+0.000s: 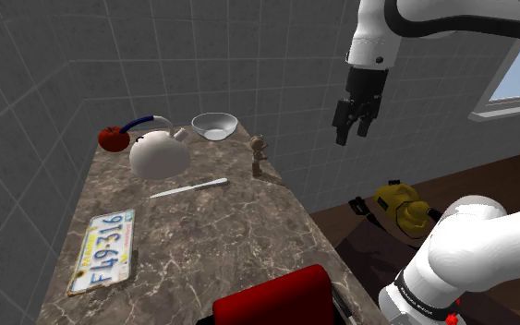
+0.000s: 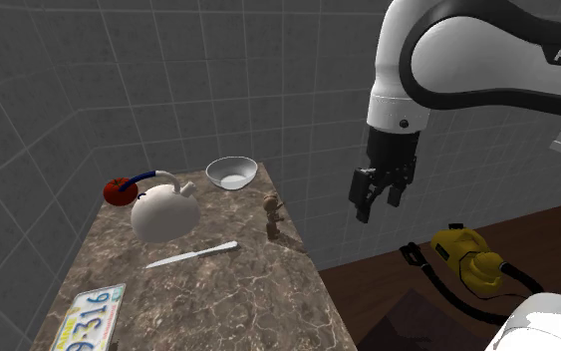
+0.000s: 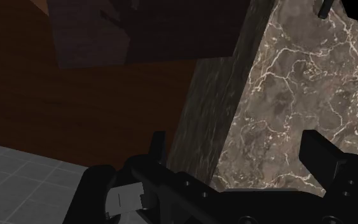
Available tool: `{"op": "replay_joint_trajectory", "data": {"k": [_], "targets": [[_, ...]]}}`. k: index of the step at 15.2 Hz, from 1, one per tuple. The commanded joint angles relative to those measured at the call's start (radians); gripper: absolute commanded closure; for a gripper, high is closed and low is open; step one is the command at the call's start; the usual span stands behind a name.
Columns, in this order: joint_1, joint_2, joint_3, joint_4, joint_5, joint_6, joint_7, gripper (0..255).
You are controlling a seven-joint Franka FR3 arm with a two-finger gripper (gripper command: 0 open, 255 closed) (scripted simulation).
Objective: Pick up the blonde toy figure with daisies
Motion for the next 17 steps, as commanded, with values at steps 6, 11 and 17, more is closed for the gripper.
{"op": "replay_joint_trajectory", "data": {"k": [6,11,17], "targets": [[-0.004,0.205,0.031,0.110,0.016,0.073,0.040,0],[-0.007,0.413,0.057,0.252,0.019,0.118,0.083,0],[-0.005,0.669,0.080,0.471,0.008,0.129,0.138,0]]}}
